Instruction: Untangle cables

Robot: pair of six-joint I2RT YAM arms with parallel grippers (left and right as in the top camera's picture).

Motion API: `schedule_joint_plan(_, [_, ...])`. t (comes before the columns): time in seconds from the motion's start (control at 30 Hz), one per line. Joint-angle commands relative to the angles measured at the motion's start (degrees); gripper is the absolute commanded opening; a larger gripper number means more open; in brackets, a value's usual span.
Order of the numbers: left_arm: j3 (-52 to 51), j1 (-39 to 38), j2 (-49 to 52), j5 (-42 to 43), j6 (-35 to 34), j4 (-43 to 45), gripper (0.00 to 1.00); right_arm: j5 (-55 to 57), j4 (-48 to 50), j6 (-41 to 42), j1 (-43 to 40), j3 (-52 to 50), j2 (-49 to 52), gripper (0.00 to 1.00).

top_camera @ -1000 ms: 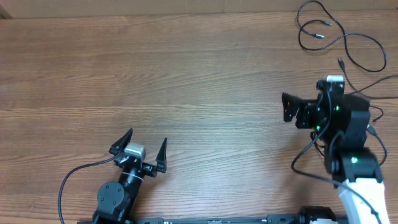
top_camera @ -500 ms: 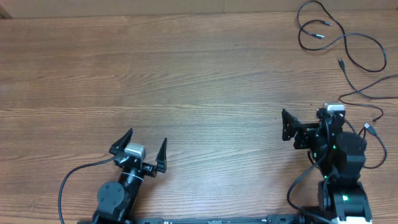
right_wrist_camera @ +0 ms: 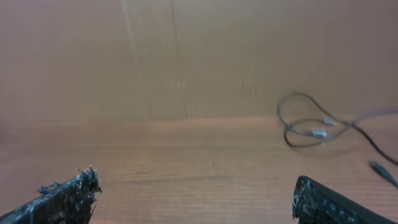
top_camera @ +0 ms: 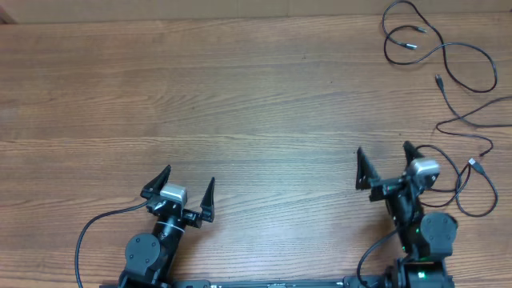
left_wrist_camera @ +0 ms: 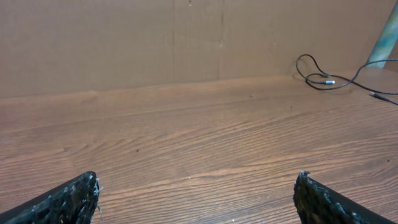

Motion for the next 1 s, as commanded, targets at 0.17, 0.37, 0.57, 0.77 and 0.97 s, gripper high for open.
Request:
schedule_joint_plan(0.17, [-0.2,0.3,-0.5,-0.3,1.3,-0.1,1.0,0.0,-7.4,0.3,0.9,-2.5,-6.8,1.0])
schedule_joint_plan(0.37, [-0.2,0.3,-0.5,-0.3,1.3,-0.1,0.99,3.7,-17.4,0.3,3.2,-2.5,-12.6,1.0])
schedule_joint_plan(0.57, [-0.2,0.3,-0.5,-0.3,1.3,-0.1,0.99,6.0,-18.7,-0.3,3.8,-2.5,-17.4,1.0])
schedule_joint_plan(0.77, [-0.2,0.3,-0.5,-0.3,1.3,-0.1,1.0,6.1,-18.7,-3.8,4.1,-2.5,-19.5,1.0])
schedule_joint_plan(0.97, [-0.2,0.3,-0.5,-0.3,1.3,-0.1,1.0,5.6,-18.7,-1.7,4.1,-2.5,-19.5,1.0])
